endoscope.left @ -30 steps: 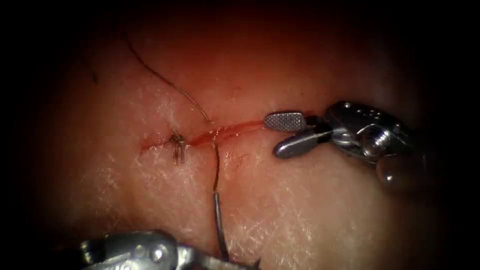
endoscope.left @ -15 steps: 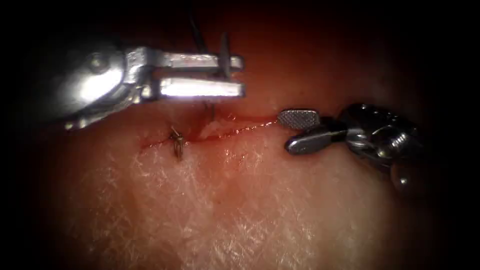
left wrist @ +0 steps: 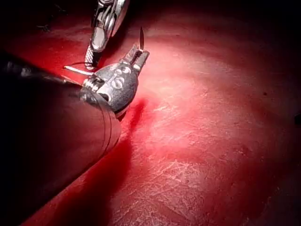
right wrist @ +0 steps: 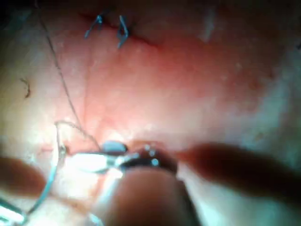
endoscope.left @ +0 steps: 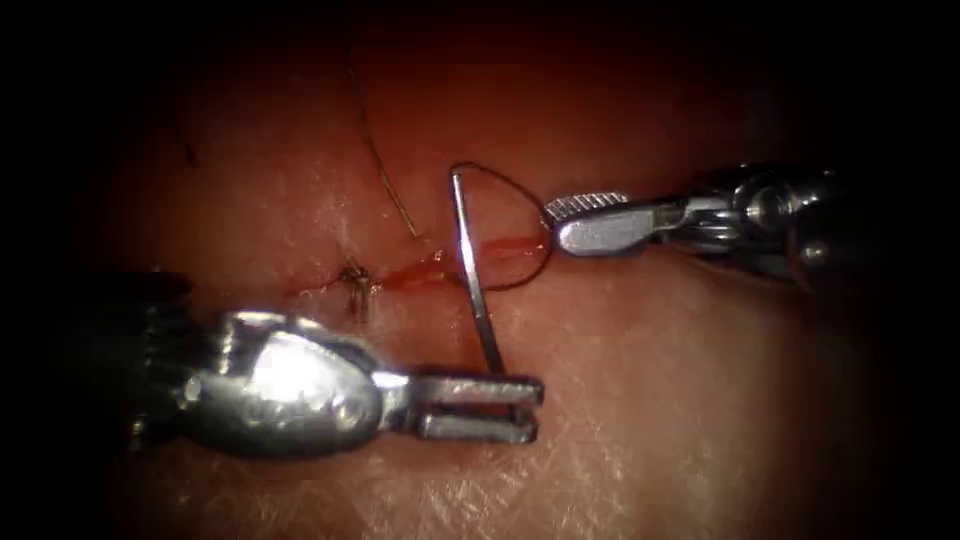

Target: Wound Closure

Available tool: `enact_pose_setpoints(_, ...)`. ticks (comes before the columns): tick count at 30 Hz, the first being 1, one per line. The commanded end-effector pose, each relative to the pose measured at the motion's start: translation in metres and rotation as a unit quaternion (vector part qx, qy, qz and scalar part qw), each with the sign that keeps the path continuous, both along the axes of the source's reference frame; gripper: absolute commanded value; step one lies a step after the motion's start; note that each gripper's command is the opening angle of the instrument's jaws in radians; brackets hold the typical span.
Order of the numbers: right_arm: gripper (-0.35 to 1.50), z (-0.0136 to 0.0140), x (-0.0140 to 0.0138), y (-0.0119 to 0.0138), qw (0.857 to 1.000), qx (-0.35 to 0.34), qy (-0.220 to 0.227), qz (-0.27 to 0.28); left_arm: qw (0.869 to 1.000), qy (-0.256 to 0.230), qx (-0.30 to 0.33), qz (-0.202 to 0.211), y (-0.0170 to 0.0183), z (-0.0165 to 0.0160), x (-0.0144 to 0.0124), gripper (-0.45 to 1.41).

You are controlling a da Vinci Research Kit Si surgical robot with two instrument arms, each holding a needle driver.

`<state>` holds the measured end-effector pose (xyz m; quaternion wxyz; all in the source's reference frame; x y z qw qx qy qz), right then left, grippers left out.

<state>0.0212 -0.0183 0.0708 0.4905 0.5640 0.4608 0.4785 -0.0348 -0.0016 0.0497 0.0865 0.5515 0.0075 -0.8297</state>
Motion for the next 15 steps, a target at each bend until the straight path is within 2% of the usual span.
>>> enact_pose_setpoints(1, 0.83, 0.0, 0.0008, -0.001, 1.0, 0.0, 0.007, -0.011, 1.0, 0.005, -0.009, 0.004, -0.0003, 0.0007, -0.0006, -0.45)
enact_pose_setpoints(7, 0.88, -0.0005, 0.0014, -0.0021, 1.0, 0.001, 0.015, -0.02, 0.999, 0.027, -0.04, 0.007, -0.0003, 0.001, -0.0006, -0.45)
enact_pose_setpoints(9, 0.98, -0.0004, 0.0011, -0.0019, 1.0, -0.005, 0.011, -0.015, 0.998, 0.033, -0.043, 0.009, -0.0003, 0.001, -0.0006, -0.45)
enact_pose_setpoints(15, 1.24, -0.0001, -0.0011, -0.0013, 0.996, -0.089, -0.001, 0.005, 0.998, 0.036, -0.043, 0.006, -0.0003, 0.001, -0.0004, -0.45)
